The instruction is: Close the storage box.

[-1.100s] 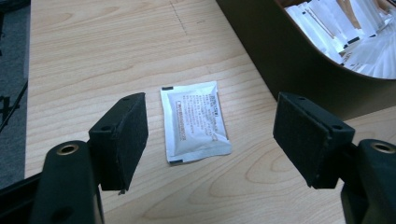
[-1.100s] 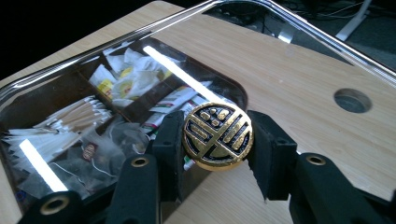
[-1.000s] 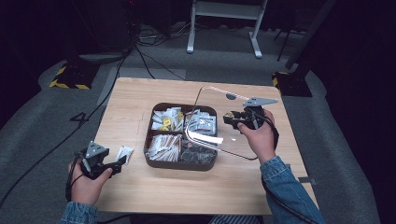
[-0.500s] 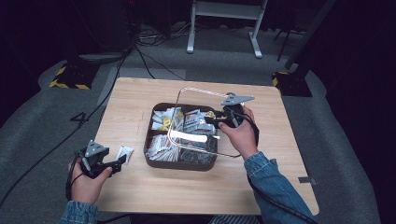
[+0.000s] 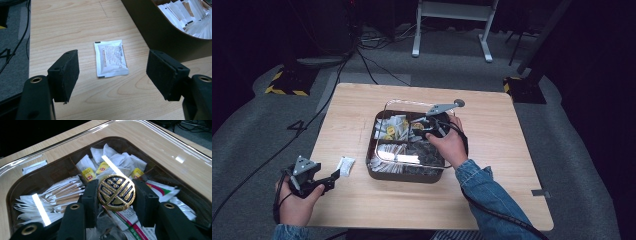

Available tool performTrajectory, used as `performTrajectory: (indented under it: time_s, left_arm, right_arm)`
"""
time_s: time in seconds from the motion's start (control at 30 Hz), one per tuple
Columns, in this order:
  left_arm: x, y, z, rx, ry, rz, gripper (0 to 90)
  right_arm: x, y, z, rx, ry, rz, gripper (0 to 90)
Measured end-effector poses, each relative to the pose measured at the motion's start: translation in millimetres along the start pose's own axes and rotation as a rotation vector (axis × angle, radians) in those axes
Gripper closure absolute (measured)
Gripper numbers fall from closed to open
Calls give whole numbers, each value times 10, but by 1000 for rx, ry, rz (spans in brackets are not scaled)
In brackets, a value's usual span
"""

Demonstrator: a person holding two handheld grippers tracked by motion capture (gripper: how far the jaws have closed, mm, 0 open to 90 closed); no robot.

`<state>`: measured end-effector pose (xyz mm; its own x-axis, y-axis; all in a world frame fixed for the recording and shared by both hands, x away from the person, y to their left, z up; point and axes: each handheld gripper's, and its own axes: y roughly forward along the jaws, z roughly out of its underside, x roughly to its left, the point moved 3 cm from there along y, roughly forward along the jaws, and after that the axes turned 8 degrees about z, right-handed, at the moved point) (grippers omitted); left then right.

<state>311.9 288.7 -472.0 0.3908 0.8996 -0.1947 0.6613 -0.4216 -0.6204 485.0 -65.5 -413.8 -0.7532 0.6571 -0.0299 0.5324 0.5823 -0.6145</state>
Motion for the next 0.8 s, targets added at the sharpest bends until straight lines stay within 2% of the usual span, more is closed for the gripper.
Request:
performTrajectory:
  time_s: [0.4,0.8]
  left_arm:
    - [48,-111,113,2,-21,-23,271]
    - [67,-138,133,2,-26,-27,270]
  right_arm:
    - [134,289,41,21,-13,-12,592]
    - [198,449,115,38,-20,-6,592]
